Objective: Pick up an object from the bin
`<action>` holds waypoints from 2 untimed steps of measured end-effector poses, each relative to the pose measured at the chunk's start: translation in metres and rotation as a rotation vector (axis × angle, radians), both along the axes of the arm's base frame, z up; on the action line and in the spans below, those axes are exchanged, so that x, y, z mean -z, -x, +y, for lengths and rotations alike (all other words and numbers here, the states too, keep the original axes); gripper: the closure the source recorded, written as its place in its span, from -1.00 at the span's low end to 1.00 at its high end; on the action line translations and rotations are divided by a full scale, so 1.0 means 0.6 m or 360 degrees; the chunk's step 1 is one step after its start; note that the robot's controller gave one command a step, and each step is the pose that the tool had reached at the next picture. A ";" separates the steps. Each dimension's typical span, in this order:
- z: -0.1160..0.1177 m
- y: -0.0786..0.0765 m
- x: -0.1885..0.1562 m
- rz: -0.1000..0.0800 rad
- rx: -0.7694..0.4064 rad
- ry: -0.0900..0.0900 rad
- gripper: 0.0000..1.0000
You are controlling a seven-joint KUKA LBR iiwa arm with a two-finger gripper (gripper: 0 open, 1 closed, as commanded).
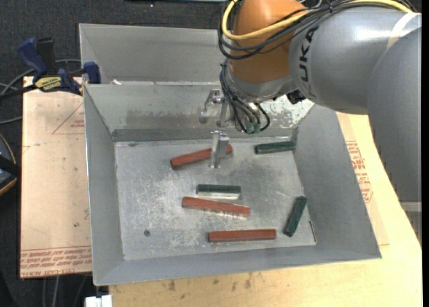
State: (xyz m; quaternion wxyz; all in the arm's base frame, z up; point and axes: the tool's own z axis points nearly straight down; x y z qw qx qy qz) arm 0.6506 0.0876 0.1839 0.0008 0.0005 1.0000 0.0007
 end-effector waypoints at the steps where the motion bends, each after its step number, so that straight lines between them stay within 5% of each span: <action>1: 0.000 0.000 0.000 0.0000 0.0000 0.0000 -1.00; 2: 0.044 -0.005 0.182 -0.0010 0.0324 -0.0003 1.00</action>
Offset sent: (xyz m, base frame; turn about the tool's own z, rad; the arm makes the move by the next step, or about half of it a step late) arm -0.0002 0.0260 -0.1139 0.2049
